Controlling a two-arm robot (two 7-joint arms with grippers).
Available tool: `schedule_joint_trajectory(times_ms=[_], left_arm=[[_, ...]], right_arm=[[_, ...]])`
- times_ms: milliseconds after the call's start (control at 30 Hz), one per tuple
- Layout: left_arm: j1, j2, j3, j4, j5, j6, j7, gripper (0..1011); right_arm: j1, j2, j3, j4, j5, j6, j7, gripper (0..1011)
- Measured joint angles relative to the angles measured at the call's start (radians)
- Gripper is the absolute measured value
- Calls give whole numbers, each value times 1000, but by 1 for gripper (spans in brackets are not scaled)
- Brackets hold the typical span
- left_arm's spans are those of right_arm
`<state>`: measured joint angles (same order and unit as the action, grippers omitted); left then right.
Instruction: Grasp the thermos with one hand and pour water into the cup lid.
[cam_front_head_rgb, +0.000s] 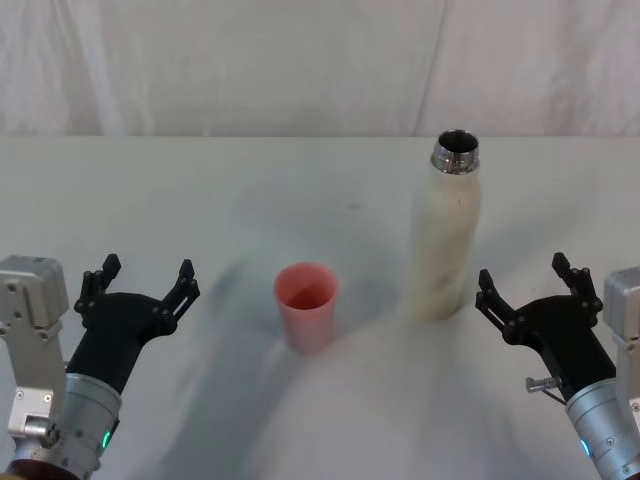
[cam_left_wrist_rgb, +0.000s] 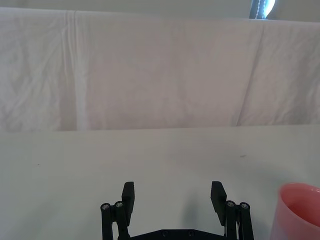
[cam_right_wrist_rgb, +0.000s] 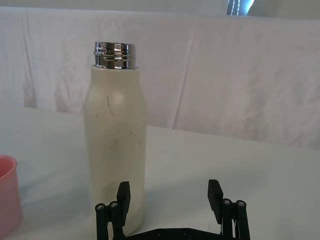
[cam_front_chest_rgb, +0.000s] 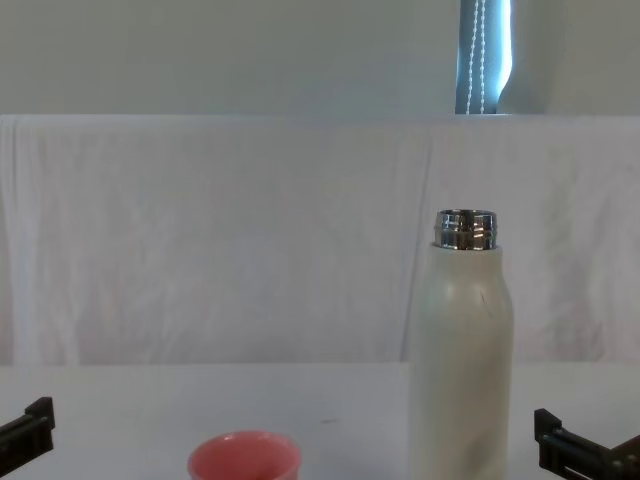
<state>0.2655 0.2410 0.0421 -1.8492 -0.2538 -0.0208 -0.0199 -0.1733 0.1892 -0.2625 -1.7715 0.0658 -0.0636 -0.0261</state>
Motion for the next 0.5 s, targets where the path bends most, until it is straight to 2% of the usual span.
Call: schedule_joint_trajectory(times_ms=[133,500], left_arm=[[0,0,0,0,0,0,0,1001],[0,0,0,0,0,0,0,1001]], right_arm=[[-1,-3,4,0,1,1,6,1000],[-4,-28,32,-10,42,30,84,1000]])
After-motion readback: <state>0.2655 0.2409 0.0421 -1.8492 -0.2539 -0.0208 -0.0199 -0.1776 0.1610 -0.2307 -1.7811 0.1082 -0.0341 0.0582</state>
